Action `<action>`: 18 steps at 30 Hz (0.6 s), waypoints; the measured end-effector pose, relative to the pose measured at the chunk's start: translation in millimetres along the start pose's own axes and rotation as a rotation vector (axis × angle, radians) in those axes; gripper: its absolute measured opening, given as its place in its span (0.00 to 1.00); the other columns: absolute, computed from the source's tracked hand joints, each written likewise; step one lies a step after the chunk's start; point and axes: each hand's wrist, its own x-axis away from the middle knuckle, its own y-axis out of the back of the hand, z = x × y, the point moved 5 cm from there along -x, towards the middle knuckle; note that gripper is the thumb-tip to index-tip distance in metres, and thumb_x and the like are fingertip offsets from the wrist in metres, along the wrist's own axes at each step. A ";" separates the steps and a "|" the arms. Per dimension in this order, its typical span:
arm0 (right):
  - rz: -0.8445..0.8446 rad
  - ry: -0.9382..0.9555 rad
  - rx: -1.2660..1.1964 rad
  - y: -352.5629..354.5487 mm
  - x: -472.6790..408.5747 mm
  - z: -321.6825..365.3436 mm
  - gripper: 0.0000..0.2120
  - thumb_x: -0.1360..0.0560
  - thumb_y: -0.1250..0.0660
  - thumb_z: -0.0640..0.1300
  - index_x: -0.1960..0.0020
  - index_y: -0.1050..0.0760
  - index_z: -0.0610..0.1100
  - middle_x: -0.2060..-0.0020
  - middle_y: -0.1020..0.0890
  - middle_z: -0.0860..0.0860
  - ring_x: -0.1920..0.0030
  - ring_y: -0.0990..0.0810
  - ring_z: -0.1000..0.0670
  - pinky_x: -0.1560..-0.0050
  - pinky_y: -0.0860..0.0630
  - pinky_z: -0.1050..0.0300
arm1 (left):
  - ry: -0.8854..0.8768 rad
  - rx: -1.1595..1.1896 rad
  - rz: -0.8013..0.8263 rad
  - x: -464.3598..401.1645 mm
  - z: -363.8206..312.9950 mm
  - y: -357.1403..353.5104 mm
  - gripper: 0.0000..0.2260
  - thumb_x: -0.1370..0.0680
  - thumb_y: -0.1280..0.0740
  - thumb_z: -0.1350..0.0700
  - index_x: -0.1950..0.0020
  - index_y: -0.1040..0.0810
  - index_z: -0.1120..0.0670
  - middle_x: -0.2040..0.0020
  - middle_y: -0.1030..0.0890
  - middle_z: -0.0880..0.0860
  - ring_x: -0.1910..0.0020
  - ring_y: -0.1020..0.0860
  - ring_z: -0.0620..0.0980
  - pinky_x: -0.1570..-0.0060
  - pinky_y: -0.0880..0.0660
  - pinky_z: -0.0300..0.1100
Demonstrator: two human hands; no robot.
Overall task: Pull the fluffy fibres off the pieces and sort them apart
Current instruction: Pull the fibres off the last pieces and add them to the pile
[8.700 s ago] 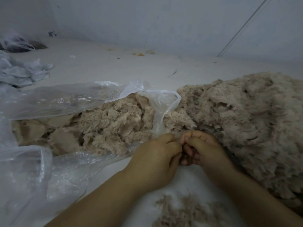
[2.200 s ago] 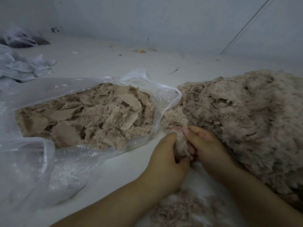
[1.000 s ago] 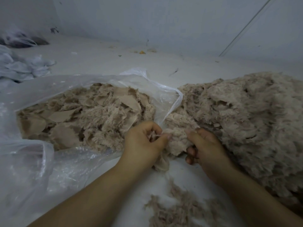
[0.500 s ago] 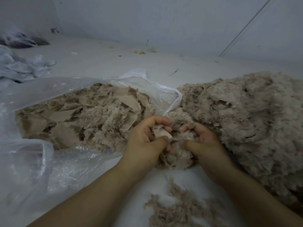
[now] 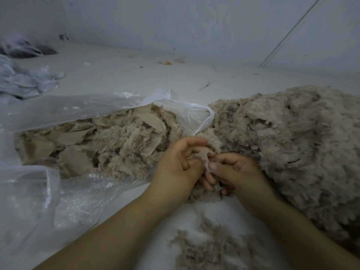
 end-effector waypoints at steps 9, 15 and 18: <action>-0.053 -0.001 -0.003 2.3 -2.3 -4.2 0.07 0.35 0.25 0.43 0.60 0.20 0.49 0.72 0.25 0.39 0.77 0.29 0.52 0.78 0.31 0.61 | -0.197 -0.172 -0.104 -1.1 -13.4 5.6 0.09 0.26 0.37 0.72 0.58 0.28 0.58 0.60 0.25 0.63 0.65 0.25 0.60 0.65 0.25 0.52; -0.065 -0.053 -0.130 2.9 -2.7 -5.4 0.17 0.30 0.35 0.58 0.63 0.20 0.44 0.73 0.30 0.42 0.78 0.34 0.55 0.76 0.30 0.57 | -0.344 -0.226 -0.044 2.5 -17.8 -4.7 0.12 0.30 0.39 0.82 0.60 0.28 0.66 0.54 0.20 0.60 0.52 0.21 0.55 0.49 0.23 0.44; -0.085 -0.071 -0.157 4.4 -2.8 -6.8 0.24 0.29 0.37 0.63 0.58 0.21 0.41 0.74 0.31 0.46 0.76 0.32 0.54 0.75 0.29 0.58 | -0.324 -0.196 0.012 5.0 -15.1 -9.2 0.13 0.32 0.41 0.82 0.60 0.25 0.67 0.57 0.19 0.61 0.53 0.19 0.54 0.51 0.23 0.42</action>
